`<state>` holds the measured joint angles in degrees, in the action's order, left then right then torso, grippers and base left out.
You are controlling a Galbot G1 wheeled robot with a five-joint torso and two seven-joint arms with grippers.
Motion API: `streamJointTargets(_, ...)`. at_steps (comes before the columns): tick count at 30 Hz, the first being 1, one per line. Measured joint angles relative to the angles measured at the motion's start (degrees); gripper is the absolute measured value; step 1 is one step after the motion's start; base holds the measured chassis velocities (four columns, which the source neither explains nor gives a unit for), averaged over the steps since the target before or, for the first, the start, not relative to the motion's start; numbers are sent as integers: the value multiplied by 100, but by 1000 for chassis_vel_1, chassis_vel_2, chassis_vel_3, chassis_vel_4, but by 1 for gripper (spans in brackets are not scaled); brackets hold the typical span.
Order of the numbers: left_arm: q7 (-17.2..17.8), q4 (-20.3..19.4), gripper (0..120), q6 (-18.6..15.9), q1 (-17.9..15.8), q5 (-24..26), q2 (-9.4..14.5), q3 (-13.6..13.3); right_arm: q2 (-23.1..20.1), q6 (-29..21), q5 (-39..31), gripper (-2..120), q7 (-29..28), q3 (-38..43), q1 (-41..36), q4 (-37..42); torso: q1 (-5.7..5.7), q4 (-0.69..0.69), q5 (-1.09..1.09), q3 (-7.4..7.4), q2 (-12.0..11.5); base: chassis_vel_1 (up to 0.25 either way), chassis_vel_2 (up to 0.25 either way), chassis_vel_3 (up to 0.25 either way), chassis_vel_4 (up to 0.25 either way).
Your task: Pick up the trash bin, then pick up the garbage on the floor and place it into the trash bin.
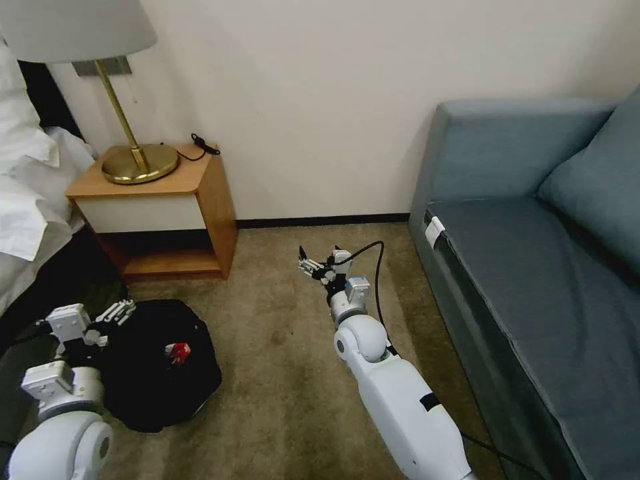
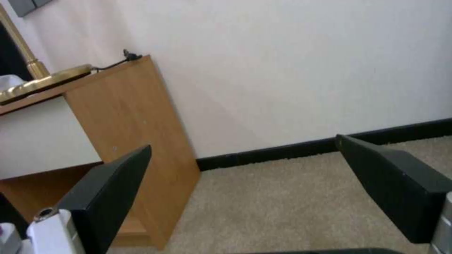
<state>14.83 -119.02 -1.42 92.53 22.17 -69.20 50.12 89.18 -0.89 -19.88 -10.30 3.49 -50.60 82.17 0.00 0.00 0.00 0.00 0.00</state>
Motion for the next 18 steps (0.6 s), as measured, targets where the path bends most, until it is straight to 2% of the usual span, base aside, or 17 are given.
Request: streamJointTargets(18,0,0,100,0,0,0,0,0,0,0,0,100,0,0,0,0,0,0,0,0,0,0,0,0,0)
